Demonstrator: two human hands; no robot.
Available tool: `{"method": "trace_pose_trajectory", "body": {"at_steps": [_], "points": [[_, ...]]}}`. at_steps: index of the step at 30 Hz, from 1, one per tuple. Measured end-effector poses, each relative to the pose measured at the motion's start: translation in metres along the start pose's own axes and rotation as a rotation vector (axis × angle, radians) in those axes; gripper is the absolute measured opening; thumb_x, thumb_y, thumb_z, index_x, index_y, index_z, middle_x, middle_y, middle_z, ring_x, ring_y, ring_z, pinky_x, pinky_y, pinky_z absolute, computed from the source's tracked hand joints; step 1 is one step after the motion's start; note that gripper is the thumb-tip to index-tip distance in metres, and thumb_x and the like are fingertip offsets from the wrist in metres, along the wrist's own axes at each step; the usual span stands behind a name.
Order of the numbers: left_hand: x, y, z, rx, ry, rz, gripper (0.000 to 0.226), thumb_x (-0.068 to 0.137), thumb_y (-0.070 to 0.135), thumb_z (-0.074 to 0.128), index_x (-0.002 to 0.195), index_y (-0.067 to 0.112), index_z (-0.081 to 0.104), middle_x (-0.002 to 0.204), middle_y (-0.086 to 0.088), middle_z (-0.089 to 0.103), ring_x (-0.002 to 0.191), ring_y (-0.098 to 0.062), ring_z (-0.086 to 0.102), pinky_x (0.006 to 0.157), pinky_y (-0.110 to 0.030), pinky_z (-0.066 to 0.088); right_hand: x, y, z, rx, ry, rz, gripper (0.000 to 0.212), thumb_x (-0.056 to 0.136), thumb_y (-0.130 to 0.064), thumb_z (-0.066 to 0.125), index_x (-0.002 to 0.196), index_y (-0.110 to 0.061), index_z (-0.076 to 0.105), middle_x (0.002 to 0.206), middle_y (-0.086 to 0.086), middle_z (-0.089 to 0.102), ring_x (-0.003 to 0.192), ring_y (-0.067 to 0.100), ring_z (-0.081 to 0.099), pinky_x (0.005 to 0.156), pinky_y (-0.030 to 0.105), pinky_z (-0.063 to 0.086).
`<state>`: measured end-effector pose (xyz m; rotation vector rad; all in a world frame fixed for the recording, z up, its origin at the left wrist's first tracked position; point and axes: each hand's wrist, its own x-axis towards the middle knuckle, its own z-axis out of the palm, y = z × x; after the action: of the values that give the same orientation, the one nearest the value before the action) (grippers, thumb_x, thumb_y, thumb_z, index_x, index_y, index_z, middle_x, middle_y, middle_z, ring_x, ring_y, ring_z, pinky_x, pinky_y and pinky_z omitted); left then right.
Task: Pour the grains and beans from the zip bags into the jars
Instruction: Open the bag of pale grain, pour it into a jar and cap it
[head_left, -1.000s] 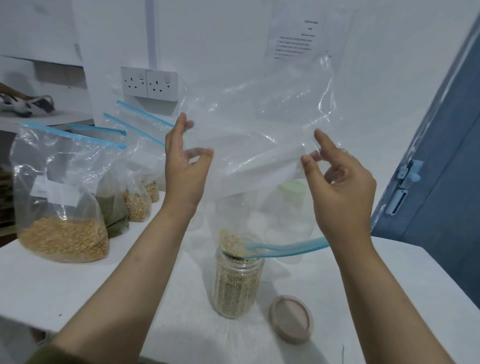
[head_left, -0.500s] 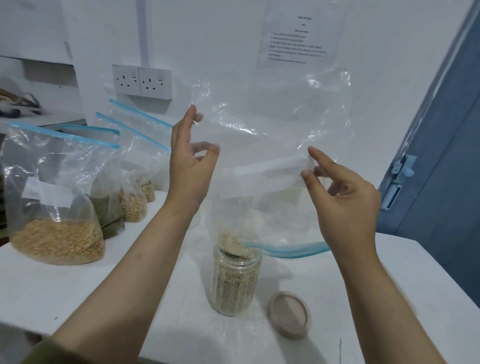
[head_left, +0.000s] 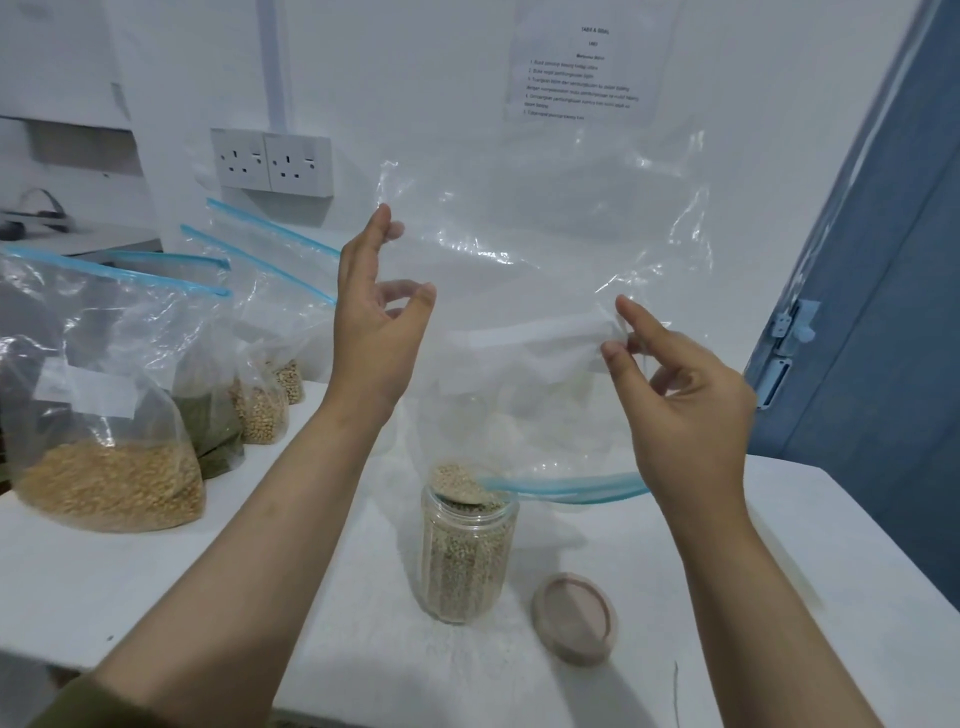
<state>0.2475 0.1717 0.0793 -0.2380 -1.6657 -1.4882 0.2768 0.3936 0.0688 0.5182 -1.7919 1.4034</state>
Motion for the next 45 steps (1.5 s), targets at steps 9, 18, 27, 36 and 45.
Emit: {"method": "trace_pose_trajectory", "body": {"at_steps": [9,18,27,36,45], "points": [[-0.002,0.001,0.002,0.032,-0.031,0.004,0.069,0.094,0.003,0.060,0.146,0.038,0.030,0.134,0.017,0.045,0.089,0.006,0.054,0.083,-0.011,0.045,-0.005,0.003,-0.006,0.020,0.001,0.003,0.037,0.091,-0.015,0.072,0.123,-0.032,0.065,0.086,-0.011,0.064,0.060,0.011,0.037,0.065,0.013,0.039],[-0.062,-0.033,-0.012,0.019,-0.178,-0.060,0.084,0.086,0.032,0.065,0.131,0.078,0.011,0.133,0.009,0.050,0.110,-0.004,0.058,0.100,-0.033,0.048,-0.013,0.012,-0.011,0.025,-0.061,-0.037,0.041,0.092,-0.012,0.070,0.127,-0.033,0.064,0.092,-0.014,0.065,0.068,0.015,0.046,0.078,0.018,0.044],[-0.070,-0.042,-0.012,0.030,-0.323,-0.089,0.061,0.088,0.035,0.065,0.133,0.067,0.039,0.117,0.035,0.053,0.110,-0.009,0.060,0.096,-0.027,0.050,-0.019,0.017,-0.015,0.002,-0.012,-0.070,0.044,0.093,-0.009,0.069,0.132,-0.028,0.060,0.094,-0.010,0.065,0.070,0.014,0.049,0.078,0.015,0.043],[-0.061,-0.039,-0.008,0.071,-0.340,-0.053,0.060,0.095,0.013,0.063,0.140,0.047,0.042,0.117,0.026,0.053,0.101,-0.005,0.060,0.089,-0.017,0.047,-0.018,0.017,-0.018,0.014,0.028,-0.054,0.044,0.093,-0.007,0.068,0.132,-0.024,0.059,0.094,-0.013,0.063,0.070,0.004,0.048,0.075,0.010,0.041],[-0.057,-0.032,-0.006,0.102,-0.344,-0.016,0.058,0.095,0.010,0.063,0.141,0.040,0.043,0.119,0.014,0.052,0.095,-0.001,0.057,0.087,-0.014,0.046,-0.018,0.019,-0.019,0.030,0.033,0.011,0.043,0.094,-0.009,0.067,0.134,-0.023,0.061,0.094,-0.010,0.063,0.070,0.004,0.048,0.073,0.011,0.042]]}}
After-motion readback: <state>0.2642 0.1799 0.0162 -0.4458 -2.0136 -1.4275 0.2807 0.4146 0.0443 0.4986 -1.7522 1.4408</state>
